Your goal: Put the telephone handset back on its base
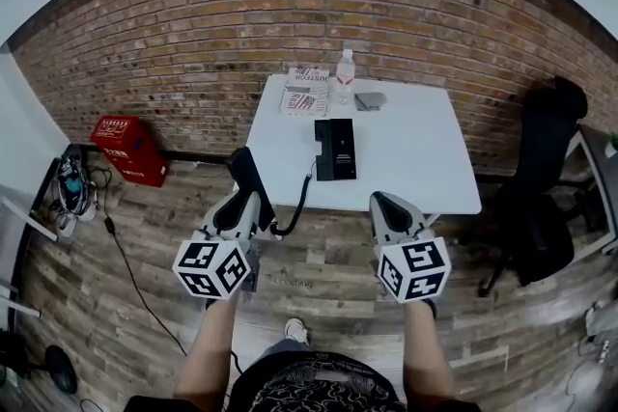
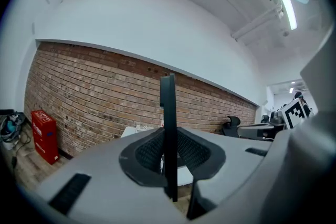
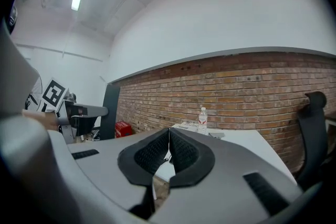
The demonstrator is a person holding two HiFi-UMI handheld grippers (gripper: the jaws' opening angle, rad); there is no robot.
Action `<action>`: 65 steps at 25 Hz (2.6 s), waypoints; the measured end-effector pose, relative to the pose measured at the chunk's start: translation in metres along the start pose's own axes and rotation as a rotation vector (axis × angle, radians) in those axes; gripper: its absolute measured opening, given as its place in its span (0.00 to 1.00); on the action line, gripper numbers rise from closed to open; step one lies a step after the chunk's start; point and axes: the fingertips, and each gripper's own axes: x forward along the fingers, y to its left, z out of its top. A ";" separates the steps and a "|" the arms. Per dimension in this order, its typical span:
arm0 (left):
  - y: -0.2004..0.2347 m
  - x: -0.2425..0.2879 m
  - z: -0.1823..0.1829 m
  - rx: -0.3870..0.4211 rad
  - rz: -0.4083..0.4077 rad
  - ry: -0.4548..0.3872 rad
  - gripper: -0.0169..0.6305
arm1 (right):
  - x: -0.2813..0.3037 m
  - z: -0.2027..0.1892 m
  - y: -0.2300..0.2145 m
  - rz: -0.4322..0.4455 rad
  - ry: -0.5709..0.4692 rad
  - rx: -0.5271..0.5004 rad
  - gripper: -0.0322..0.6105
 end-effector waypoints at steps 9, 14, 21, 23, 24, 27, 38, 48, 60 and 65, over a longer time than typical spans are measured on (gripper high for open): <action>0.046 0.051 0.008 -0.009 -0.067 0.022 0.14 | 0.061 0.011 0.001 -0.055 0.014 0.010 0.05; 0.066 0.067 0.006 -0.016 -0.099 0.033 0.14 | 0.083 0.013 0.007 -0.076 0.015 0.012 0.05; 0.077 0.084 0.002 -0.023 -0.140 0.060 0.14 | 0.100 0.014 0.008 -0.101 0.021 0.019 0.05; 0.076 0.089 0.000 -0.024 -0.155 0.070 0.14 | 0.104 0.014 0.008 -0.103 0.019 0.023 0.05; 0.076 0.091 -0.001 -0.027 -0.162 0.074 0.14 | 0.106 0.014 0.008 -0.102 0.018 0.024 0.05; 0.073 0.098 -0.009 -0.040 -0.181 0.092 0.14 | 0.109 0.012 0.007 -0.098 0.018 0.025 0.05; 0.053 0.149 -0.048 -0.144 -0.276 0.194 0.14 | 0.127 0.007 -0.018 -0.081 0.022 0.023 0.05; 0.041 0.214 -0.082 -0.228 -0.314 0.280 0.14 | 0.162 0.003 -0.054 -0.034 0.039 0.027 0.05; 0.042 0.270 -0.118 -0.391 -0.399 0.367 0.14 | 0.197 -0.003 -0.079 0.019 0.074 0.014 0.05; 0.036 0.285 -0.133 -0.440 -0.445 0.416 0.14 | 0.209 -0.007 -0.086 0.035 0.091 0.008 0.05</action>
